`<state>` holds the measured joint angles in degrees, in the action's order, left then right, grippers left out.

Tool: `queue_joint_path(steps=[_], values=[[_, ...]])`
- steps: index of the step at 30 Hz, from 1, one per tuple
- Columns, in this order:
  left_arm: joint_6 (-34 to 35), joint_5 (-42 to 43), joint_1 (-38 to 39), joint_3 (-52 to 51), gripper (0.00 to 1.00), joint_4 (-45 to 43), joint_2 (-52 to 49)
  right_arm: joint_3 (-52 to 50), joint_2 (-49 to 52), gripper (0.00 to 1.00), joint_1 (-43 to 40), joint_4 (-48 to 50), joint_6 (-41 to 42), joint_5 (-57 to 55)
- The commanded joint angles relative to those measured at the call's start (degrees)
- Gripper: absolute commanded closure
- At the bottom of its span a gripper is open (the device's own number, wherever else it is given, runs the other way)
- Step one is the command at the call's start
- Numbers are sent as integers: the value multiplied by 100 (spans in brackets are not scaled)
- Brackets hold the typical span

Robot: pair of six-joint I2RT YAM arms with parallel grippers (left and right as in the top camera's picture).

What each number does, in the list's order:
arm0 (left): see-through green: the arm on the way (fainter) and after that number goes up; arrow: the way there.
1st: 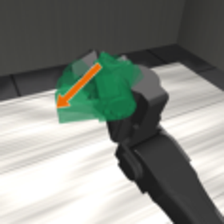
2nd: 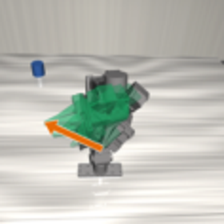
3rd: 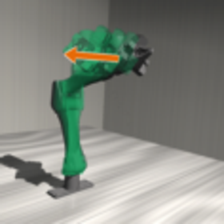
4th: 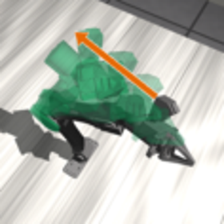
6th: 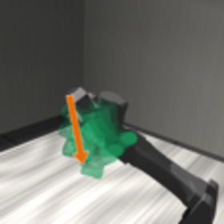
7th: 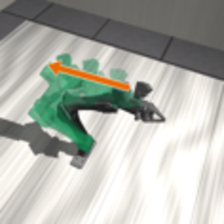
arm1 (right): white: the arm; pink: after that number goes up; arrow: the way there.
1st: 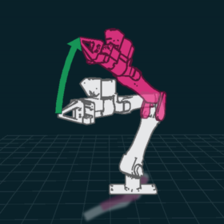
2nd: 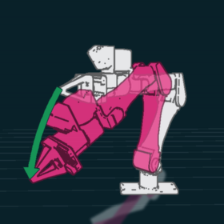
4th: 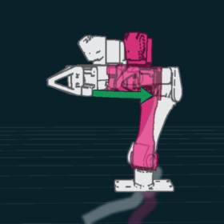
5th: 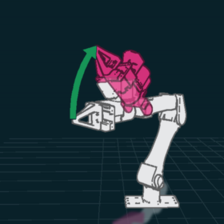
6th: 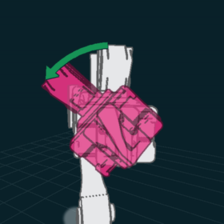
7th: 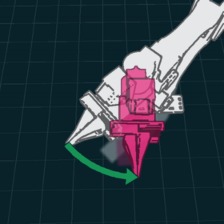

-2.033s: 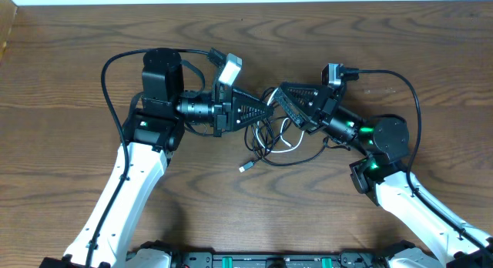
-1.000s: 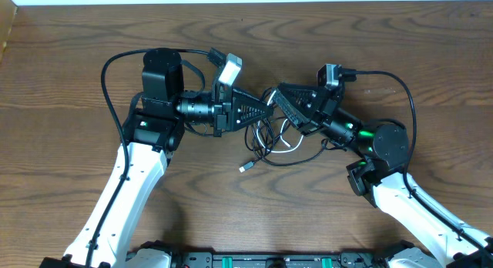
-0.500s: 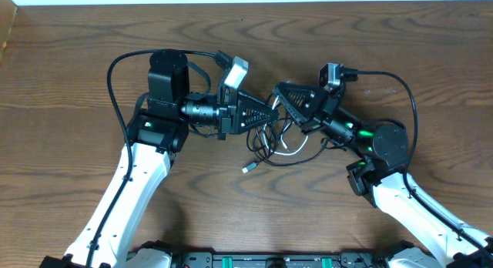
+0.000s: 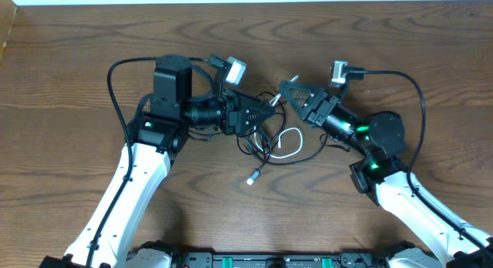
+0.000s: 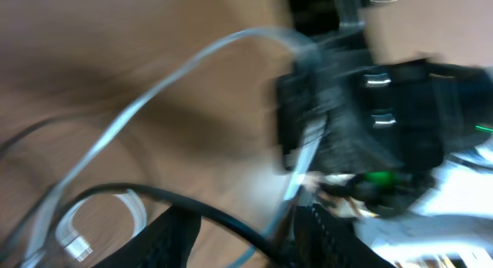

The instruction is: Untangle cables

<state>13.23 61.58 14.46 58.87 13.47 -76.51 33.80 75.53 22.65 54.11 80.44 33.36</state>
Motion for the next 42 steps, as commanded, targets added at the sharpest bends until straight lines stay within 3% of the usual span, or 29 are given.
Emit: queue_joint_path(steps=[1,6,9,10,11,14,20,23,31,42], values=[[-72,-1615,-2,57,53,293,-22,26,-20,99,-262,-234,-931,2],[-72,-2063,-2,59,54,400,-22,26,-20,99,-629,-881,-1250,227],[-20,-2601,-2,59,74,400,-22,26,-20,99,-804,-1309,-1617,319],[179,-3056,-4,59,89,398,-22,26,-20,99,-896,-1650,-1847,321],[629,-3812,-44,61,92,380,-17,26,-20,99,-1027,-2105,-2216,295],[1307,-4690,-326,72,92,260,63,26,-44,99,-1349,-2988,-2924,142],[1722,-4918,-1189,72,92,-72,293,26,-433,99,-2238,-4406,-3869,-26],[2022,-4876,-1482,70,92,243,267,28,-892,98,-2715,-4529,-4028,79],[2006,-4905,-1504,70,92,973,94,415,-2179,98,-3526,-4341,-4201,546],[1987,-5372,-1504,70,92,1047,46,1056,-2741,98,-4870,-5440,-5250,-817]])
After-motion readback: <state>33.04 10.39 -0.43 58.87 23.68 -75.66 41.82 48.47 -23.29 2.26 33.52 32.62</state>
